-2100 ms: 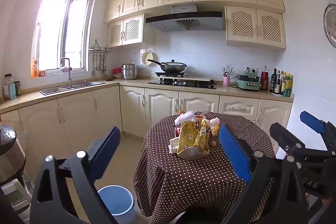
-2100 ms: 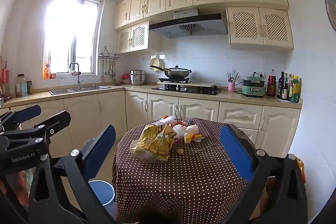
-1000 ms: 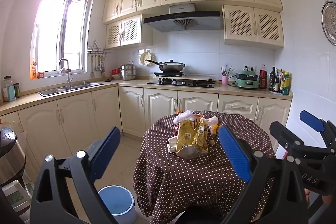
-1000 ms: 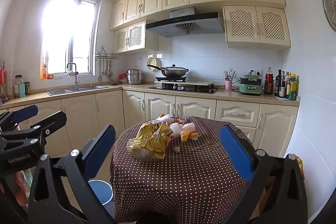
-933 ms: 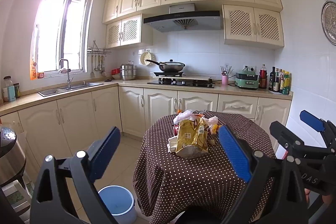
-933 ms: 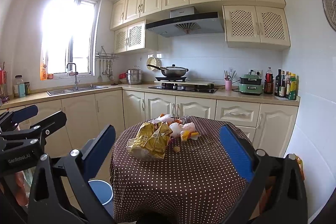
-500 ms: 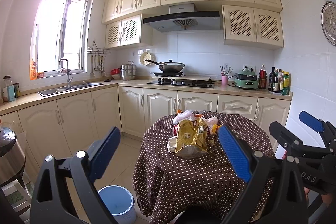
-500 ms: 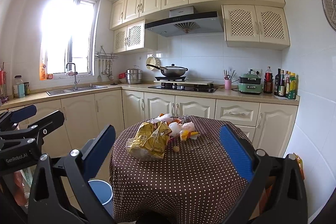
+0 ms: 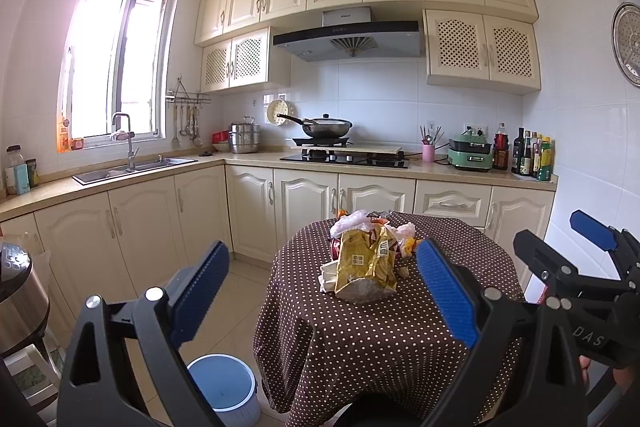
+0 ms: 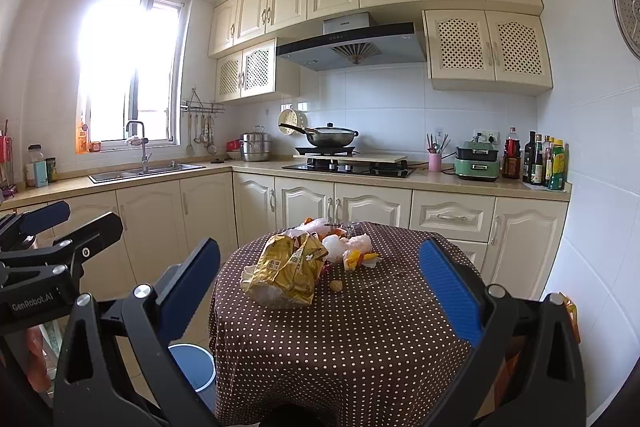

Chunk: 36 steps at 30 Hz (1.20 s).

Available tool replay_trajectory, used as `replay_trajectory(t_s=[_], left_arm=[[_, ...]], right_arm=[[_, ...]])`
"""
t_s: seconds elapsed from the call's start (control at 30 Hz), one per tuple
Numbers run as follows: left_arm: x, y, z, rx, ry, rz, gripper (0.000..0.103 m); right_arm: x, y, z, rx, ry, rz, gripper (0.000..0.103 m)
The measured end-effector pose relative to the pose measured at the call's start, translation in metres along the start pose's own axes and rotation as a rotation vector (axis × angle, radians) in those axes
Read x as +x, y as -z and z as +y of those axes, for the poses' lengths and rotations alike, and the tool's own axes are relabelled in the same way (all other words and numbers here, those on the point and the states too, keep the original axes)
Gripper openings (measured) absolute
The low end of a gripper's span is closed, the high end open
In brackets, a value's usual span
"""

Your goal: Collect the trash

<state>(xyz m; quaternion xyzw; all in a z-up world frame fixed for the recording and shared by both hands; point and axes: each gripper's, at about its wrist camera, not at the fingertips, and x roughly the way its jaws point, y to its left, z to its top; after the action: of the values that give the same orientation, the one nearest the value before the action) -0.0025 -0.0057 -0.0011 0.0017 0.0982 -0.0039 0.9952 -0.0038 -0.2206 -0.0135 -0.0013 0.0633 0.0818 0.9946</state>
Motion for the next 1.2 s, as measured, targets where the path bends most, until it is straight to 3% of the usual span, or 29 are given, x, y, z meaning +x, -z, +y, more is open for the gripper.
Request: replay_trajectory(t_s=[0.83, 1.2], left_arm=[[0.0, -0.002, 0.001, 0.011, -0.002, -0.005, 0.093], [0.035, 0.002, 0.012, 0.011, -0.04, 0.043, 0.093]], right_arm=[[0.008, 0.002, 0.002, 0.01, -0.004, 0.002, 0.096], [0.043, 0.007, -0.004, 0.036, -0.018, 0.03, 0.096]])
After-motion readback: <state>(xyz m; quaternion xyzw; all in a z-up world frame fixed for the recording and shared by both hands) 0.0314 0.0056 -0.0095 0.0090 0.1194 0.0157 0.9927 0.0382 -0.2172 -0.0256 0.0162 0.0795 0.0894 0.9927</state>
